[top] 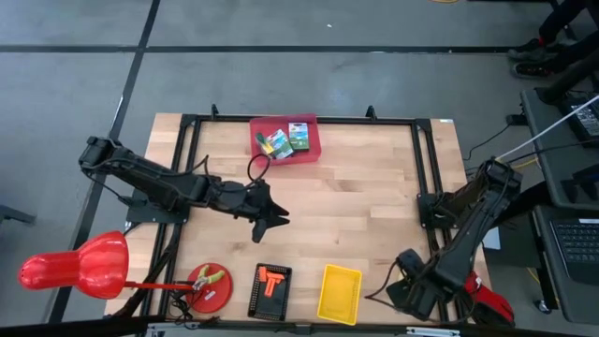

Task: Pick & Place School Supplies
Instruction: Put the green hole puncher into the yellow bin

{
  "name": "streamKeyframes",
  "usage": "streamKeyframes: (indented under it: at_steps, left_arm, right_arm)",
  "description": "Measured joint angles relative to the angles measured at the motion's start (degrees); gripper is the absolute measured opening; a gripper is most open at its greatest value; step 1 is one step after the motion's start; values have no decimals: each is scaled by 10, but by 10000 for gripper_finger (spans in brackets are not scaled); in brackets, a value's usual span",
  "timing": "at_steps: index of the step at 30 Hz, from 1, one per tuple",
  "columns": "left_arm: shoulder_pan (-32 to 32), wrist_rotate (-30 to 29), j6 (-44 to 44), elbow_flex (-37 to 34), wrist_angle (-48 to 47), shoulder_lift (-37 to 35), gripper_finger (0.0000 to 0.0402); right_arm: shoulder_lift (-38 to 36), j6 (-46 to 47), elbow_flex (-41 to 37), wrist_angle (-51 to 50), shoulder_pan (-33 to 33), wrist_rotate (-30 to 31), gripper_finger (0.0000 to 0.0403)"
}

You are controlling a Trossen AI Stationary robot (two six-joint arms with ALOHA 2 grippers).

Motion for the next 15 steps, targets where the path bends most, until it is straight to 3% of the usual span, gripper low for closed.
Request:
streamKeyframes:
  at_steps: [5, 15]
  left_arm:
    - [-19, -24, -4, 0, 0, 0, 132]
    - [-26, -34, -19, 3, 13, 0, 132]
  right_arm:
    - [45, -6, -2, -40, -11, -23, 176]
    - [96, -12, -29, 27, -47, -9, 176]
